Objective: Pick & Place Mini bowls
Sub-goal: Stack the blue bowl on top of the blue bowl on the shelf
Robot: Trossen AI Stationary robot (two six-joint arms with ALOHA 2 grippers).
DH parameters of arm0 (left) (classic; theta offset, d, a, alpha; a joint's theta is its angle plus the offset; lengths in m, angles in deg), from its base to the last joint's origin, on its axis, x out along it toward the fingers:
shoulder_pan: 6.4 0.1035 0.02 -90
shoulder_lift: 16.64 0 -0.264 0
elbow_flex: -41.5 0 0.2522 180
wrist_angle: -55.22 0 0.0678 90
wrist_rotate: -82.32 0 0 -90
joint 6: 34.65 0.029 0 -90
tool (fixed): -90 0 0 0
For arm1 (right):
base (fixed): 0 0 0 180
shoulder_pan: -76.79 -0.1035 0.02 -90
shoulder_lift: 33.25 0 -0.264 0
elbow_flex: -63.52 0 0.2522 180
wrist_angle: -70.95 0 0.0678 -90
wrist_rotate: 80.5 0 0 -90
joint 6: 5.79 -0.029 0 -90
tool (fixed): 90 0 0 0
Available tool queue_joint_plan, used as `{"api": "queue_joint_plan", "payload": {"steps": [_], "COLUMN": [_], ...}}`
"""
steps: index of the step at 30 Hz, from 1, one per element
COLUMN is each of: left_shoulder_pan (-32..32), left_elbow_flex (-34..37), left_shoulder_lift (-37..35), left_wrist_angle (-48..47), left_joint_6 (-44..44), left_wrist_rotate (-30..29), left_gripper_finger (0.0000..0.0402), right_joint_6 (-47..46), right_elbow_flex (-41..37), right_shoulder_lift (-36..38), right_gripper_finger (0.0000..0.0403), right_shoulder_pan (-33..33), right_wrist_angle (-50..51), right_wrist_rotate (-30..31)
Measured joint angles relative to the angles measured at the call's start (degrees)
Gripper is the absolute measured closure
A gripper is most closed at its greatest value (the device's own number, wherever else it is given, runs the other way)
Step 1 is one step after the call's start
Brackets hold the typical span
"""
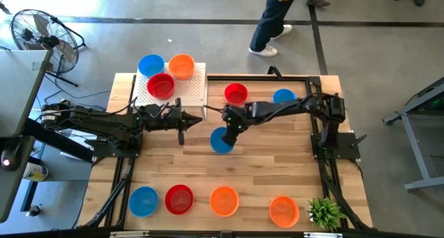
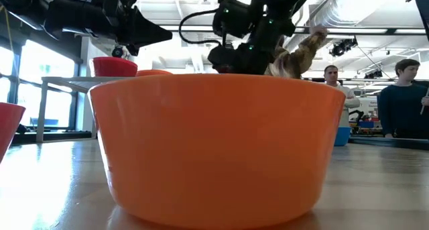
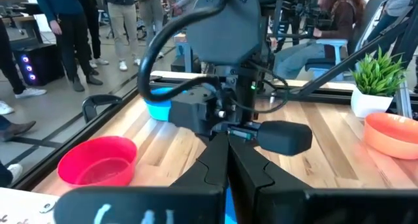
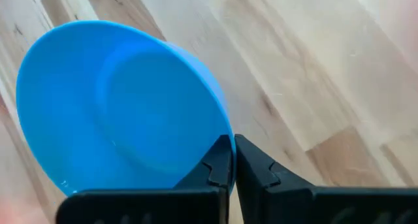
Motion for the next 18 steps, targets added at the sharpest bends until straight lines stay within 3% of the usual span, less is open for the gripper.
{"api": "queue_joint_plan", "payload": {"steps": [11, 18], "left_shoulder_pan": [-0.01, -0.01], "left_elbow_flex": [0.00, 0.00], "left_shoulder_lift": [0.00, 0.00], "left_wrist_angle": [-0.21, -1.28], "left_joint_6": [0.10, 0.08], "left_wrist_rotate": [0.26, 0.23], "left_gripper_finger": [0.0401, 0.0401], "right_joint_6": [-0.04, 5.50], "right_elbow_flex": [-0.04, -0.04], "right_shoulder_lift": [-2.14, 1.08], "right_gripper_finger": [0.0385, 0.0327], "right_shoulder_pan": [-0.50, -0.56], "right_wrist_angle": [-3.46, -4.03], "right_wrist_rotate": [-1.96, 0.64]}}
